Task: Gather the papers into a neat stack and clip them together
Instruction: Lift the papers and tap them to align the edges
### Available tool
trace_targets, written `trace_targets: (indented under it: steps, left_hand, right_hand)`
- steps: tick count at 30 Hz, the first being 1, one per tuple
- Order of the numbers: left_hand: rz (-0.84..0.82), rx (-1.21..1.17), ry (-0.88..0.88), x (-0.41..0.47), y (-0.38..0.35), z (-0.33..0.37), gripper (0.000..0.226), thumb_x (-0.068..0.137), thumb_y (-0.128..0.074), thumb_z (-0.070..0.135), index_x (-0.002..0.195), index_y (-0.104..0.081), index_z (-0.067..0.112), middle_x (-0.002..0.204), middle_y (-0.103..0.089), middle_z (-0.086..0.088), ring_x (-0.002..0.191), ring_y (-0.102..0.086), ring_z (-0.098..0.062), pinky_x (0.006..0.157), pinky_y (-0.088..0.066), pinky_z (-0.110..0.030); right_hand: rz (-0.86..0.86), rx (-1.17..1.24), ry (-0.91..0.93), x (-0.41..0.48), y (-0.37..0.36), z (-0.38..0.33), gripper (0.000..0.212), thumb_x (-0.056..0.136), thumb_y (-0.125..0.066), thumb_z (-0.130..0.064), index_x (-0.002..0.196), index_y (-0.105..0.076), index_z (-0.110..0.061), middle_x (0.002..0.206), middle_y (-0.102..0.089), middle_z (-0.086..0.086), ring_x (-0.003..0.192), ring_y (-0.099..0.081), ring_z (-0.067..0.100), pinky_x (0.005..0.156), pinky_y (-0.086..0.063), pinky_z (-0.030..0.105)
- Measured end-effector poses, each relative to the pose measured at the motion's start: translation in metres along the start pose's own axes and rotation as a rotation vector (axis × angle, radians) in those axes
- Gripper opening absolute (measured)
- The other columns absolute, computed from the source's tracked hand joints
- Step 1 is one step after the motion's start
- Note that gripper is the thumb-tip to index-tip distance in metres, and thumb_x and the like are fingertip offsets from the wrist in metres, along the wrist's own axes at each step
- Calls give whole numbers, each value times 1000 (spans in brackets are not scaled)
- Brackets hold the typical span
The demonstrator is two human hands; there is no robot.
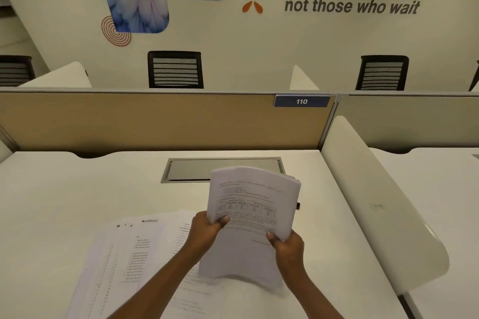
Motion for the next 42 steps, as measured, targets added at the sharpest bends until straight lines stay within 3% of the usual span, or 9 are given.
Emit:
trace_targets:
  steps: [5,11,16,20,24,29,34,39,42]
  left_hand:
    - [72,177,64,2,18,-4,29,85,-70,30,110,-66,17,108,-72,-3,89,-71,-24,78,-60,-38]
    - [153,322,174,-6,48,-27,35,79,-75,30,109,-67,16,111,-71,-6,91,-70,-26,81,-58,-37]
    - [218,277,256,-17,72,-57,25,77,-77,22,97,-66,11,96,-70,-4,82,-67,-23,71,-55,-31]
    - [206,323,292,-15,86,-81,4,89,-59,13,93,-58,11,99,-65,-6,79,-58,-17,57,-43,-23]
    - [163,432,283,-4,95,-101,8,91,-51,12,91,-56,5,99,-64,-9,85,-58,-22,65,-43,-28]
    - [98,742,201,8,99,-107,15,91,-50,20,77,-45,16,86,-60,0,82,-58,-18,68,-43,-26]
    - [130,1055,174,7,102,-110,22,90,-49,29,102,-62,16,106,-59,-5,101,-54,-25,78,-47,-31]
    - [164,1063,157,5,102,-119,22,91,-48,27,106,-62,18,110,-57,-5,101,-53,-23,81,-46,-30]
    - [153,1047,138,8,103,-122,23,92,-48,25,108,-62,17,111,-57,-5,103,-53,-23,83,-46,-30]
  right_hand:
    - [-88,-107,-35,-5,-18,3,25,82,-68,-3,107,-67,-5,95,-71,7,86,-69,26,70,-57,29]
    - [-200,-127,-146,-18,-48,20,27,82,-68,-8,109,-68,-13,102,-72,1,89,-70,22,84,-59,42]
    - [-223,-127,-249,-34,-66,39,23,80,-67,-7,101,-68,-18,93,-72,-1,84,-71,19,78,-60,37]
    - [-208,-188,-291,-43,-81,53,19,80,-67,-6,93,-64,-20,96,-72,2,84,-69,20,78,-59,35]
    - [-205,-281,-298,-50,-97,60,22,80,-65,-7,77,-62,-28,91,-72,-2,84,-69,20,81,-59,40]
    - [-146,-472,-312,-53,-104,67,15,77,-65,-18,92,-67,-18,94,-72,-1,84,-66,20,77,-55,33]
    - [-97,-619,-300,-56,-109,70,19,77,-65,-23,94,-64,-14,98,-70,2,86,-65,21,78,-54,33]
    - [-20,-1004,-301,-62,-114,62,26,82,-53,-25,104,-58,-12,109,-56,7,105,-55,27,82,-48,36]
    - [-4,-971,-332,-64,-122,61,22,81,-48,-14,101,-56,-9,109,-53,10,108,-50,30,84,-47,38]
Point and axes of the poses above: each hand's wrist, its own x-axis towards the middle knuckle, its own y-axis out of the back of the hand, z = x × y, the point moved 10 cm from there along x, towards the middle knuckle
